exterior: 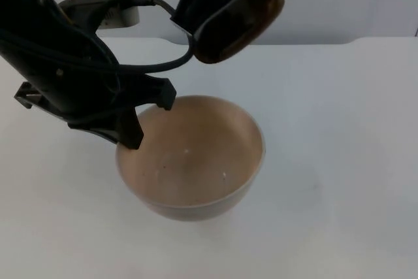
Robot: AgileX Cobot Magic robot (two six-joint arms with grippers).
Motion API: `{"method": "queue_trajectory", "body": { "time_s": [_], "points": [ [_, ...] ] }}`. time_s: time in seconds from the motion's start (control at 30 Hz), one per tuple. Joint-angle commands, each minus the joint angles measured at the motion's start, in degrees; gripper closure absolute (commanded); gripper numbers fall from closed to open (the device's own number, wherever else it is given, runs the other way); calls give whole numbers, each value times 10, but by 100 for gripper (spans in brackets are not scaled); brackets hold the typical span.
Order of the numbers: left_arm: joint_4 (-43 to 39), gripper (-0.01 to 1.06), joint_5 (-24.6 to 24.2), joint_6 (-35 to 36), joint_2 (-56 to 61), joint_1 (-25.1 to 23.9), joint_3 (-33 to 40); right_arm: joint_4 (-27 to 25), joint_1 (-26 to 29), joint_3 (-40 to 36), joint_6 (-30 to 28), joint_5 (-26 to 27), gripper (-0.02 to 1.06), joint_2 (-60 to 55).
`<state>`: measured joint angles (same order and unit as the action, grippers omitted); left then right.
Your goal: Pick up the bowl with the left hand and pour the coffee beans from the cup into the bowl with the right hand.
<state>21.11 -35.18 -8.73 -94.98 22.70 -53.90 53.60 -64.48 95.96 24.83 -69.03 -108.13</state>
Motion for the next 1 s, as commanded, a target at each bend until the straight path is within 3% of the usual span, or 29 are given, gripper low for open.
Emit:
{"method": "queue_trajectory", "body": {
  "time_s": [0.0, 0.77, 0.97],
  "points": [
    [9, 105, 2, 0, 6, -1, -1, 22, -8, 5, -11, -7, 105, 4],
    [9, 105, 7, 0, 6, -1, -1, 81, -33, 1, -80, -9, 105, 4],
    [9, 105, 9, 0, 6, -1, -1, 122, -54, -38, -89, -9, 105, 4]
  ]
}}
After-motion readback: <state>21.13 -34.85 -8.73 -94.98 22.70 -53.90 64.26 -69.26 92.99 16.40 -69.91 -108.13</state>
